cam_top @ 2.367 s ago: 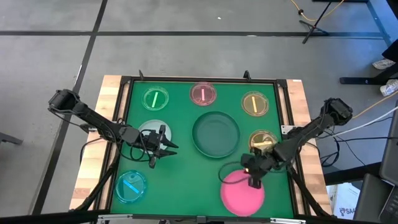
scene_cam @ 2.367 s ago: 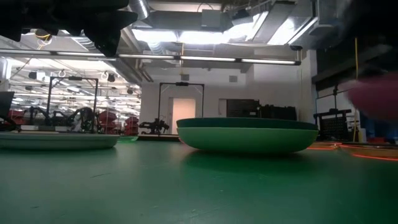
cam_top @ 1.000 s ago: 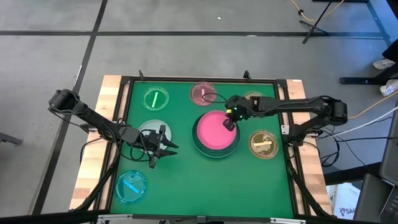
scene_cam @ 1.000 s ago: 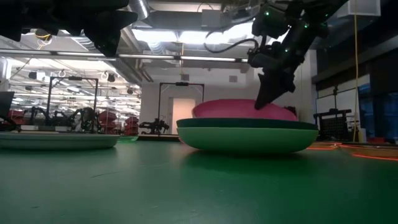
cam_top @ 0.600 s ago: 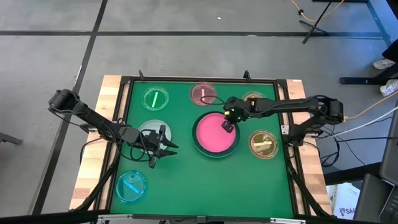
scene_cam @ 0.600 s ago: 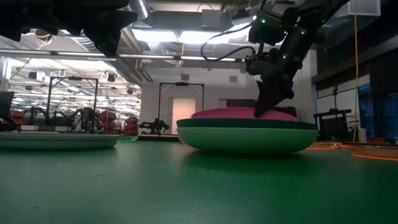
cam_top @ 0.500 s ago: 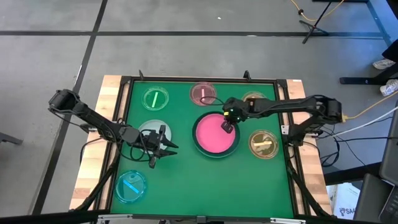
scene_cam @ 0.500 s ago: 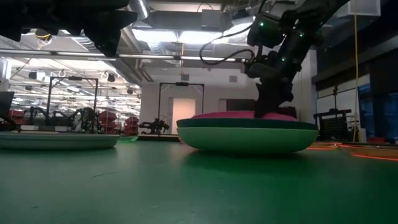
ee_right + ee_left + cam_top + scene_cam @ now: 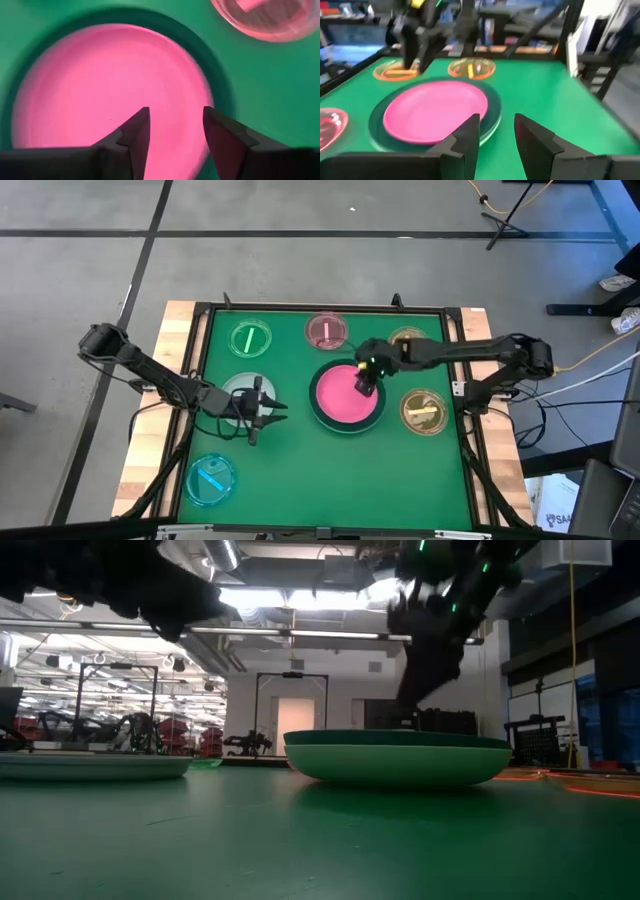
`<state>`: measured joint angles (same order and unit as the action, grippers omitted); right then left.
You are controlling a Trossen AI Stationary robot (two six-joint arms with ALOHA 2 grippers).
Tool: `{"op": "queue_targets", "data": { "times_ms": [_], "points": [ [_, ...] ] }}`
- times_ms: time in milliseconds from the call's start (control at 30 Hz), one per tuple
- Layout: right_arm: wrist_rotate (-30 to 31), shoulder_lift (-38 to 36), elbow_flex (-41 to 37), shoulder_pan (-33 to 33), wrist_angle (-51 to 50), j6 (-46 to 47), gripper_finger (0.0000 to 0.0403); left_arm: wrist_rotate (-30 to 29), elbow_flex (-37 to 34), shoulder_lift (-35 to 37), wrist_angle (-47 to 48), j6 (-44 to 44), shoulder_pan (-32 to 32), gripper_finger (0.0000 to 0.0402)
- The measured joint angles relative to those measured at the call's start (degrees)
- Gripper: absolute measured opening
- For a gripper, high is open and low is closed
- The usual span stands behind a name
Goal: Stack plastic plates
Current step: Stack the light blue plate on top of the pink plate
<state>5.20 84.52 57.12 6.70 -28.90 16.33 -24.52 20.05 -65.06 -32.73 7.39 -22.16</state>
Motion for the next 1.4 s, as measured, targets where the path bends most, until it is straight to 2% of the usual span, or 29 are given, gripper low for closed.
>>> {"op": "queue_targets", "data": {
  "times_ms": [133, 267, 433, 533, 733, 1233, 1400],
  "points": [
    [6.2, -0.8, 0.1, -8.0, 4.7, -0.3, 0.0176, -2.5, 7.3, 0.0, 17.9, 5.0, -0.1, 0.0115],
    [13.9, 0.0, 0.1, -16.0, 9.3, -0.6, 0.0177, -3.7, 14.6, -1.9, 37.1, 15.6, -0.5, 0.0115],
    [21.1, 1.6, 0.1, -24.0, 12.3, -1.7, 0.0177, -3.5, 18.7, -6.8, 52.5, 25.8, -1.3, 0.0115],
    [23.2, 2.9, 0.1, -27.3, 15.8, -2.2, 0.0177, -1.5, 19.1, -9.9, 55.4, 27.6, -1.2, 0.0115],
    [23.9, 3.9, 0.1, -30.5, 19.4, -4.7, 0.0177, 1.9, 19.3, -14.2, 57.0, 28.7, 0.5, 0.0115],
    [23.9, 3.9, 0.1, -30.3, 21.4, -4.7, 0.0177, 6.2, 19.3, -22.7, 58.0, 31.5, 4.9, 0.0115],
    [24.0, 3.9, 0.1, -30.3, 21.5, -4.9, 0.0177, 6.4, 19.3, -22.7, 58.0, 29.9, 4.8, 0.0094]
  ]
}}
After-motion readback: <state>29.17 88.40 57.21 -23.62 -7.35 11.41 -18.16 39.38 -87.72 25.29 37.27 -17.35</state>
